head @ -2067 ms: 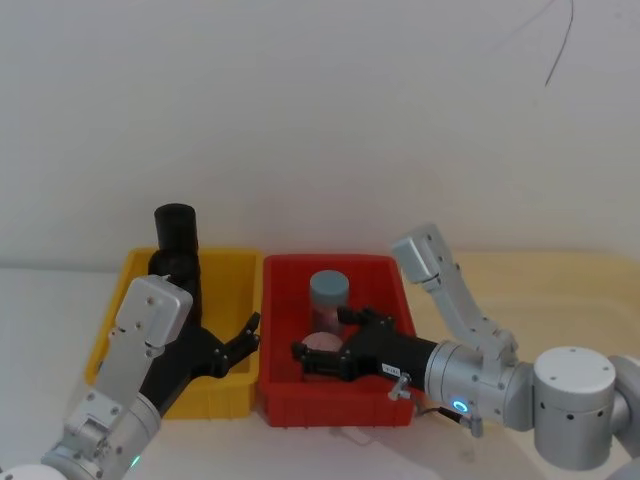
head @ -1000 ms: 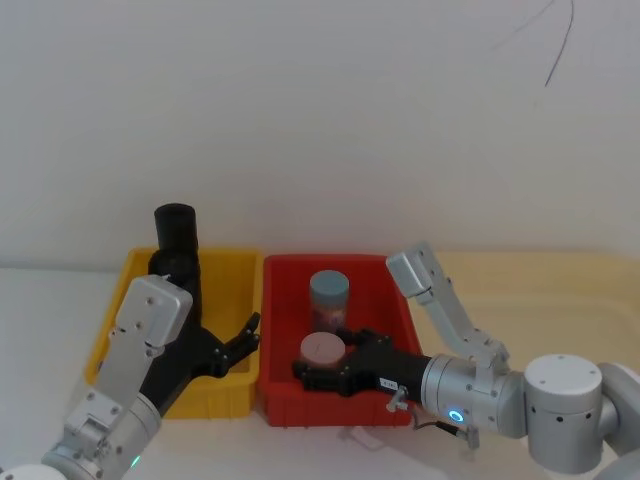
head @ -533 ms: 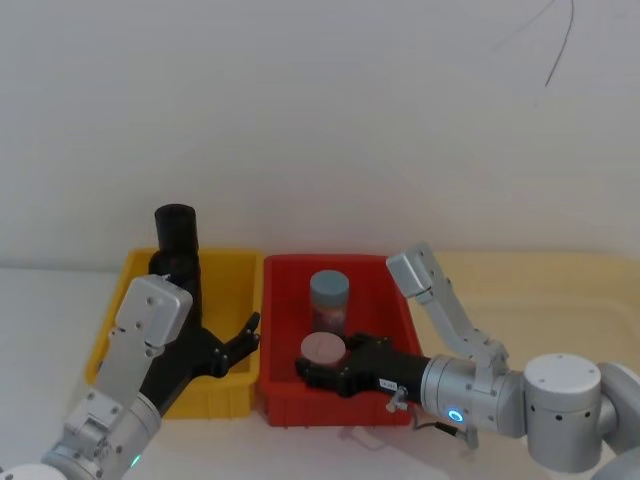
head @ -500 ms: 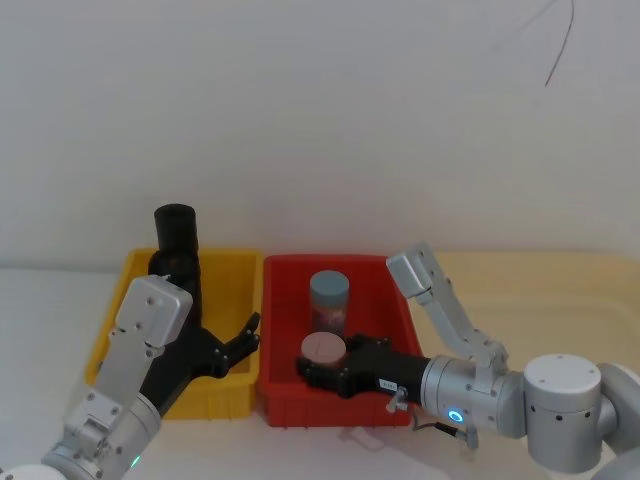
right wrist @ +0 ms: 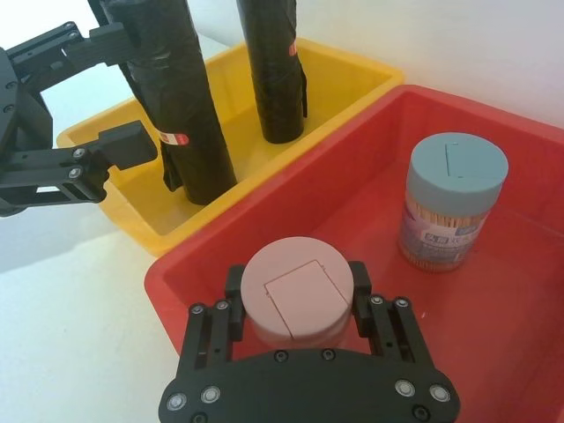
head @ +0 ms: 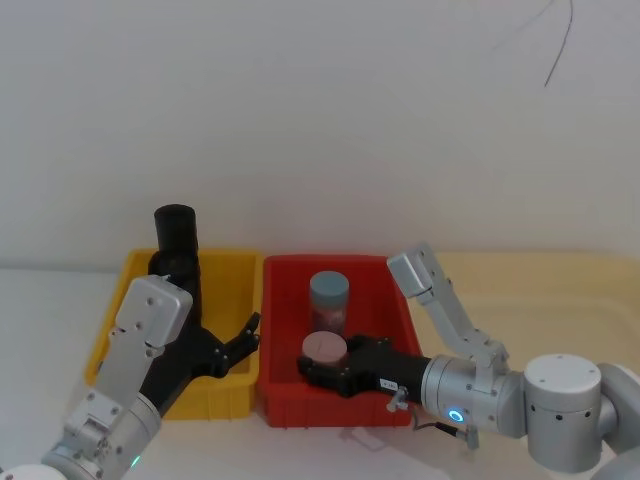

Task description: Pick up the garbage bag with the one hand and transfer it to the other hand.

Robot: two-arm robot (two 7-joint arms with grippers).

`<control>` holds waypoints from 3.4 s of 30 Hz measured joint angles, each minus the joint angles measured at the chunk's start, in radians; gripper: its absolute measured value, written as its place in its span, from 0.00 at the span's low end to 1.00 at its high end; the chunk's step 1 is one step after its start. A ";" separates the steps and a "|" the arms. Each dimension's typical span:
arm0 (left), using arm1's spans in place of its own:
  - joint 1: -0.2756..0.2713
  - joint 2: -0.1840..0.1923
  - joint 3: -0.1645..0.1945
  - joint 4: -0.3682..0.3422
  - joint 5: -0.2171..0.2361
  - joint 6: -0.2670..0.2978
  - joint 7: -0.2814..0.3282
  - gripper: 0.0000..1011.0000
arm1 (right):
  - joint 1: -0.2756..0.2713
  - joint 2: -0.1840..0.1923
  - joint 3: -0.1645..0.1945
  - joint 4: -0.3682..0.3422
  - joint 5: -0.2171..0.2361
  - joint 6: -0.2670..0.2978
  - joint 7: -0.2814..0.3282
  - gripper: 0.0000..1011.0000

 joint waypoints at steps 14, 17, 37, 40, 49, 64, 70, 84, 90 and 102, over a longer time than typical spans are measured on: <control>0.000 0.000 0.000 0.000 0.000 0.000 0.000 0.99 | -0.018 0.016 0.005 -0.040 -0.002 -0.026 -0.015 0.66; 0.000 0.000 0.000 0.000 0.000 0.000 0.000 0.99 | -0.028 0.024 0.014 -0.070 -0.002 -0.045 -0.025 0.66; 0.000 0.000 0.000 0.000 0.000 0.000 0.000 0.99 | -0.093 0.104 0.112 -0.287 -0.042 -0.139 -0.150 0.66; 0.000 0.000 0.000 0.000 0.000 0.000 0.000 0.99 | -0.101 0.114 0.126 -0.307 -0.054 -0.147 -0.172 0.66; 0.000 0.000 0.000 0.000 0.000 0.000 0.000 0.99 | -0.129 0.144 0.178 -0.348 -0.102 -0.170 -0.255 0.66; 0.000 0.000 0.000 0.000 0.000 0.000 0.000 0.99 | -0.156 0.160 0.260 -0.265 -0.149 -0.185 -0.369 0.66; 0.000 0.000 0.000 0.000 0.000 0.000 0.000 0.99 | -0.144 0.148 0.277 -0.171 -0.157 -0.184 -0.390 0.66; 0.000 0.000 0.000 0.000 0.000 0.000 0.000 0.99 | -0.113 0.123 0.296 -0.029 -0.155 -0.174 -0.381 0.66; 0.000 0.000 0.000 0.000 0.000 0.000 0.000 0.99 | -0.107 0.116 0.303 -0.005 -0.149 -0.168 -0.371 0.75; 0.000 0.000 0.000 0.000 0.000 0.000 0.000 0.99 | -0.102 0.111 0.309 0.014 -0.144 -0.163 -0.362 0.99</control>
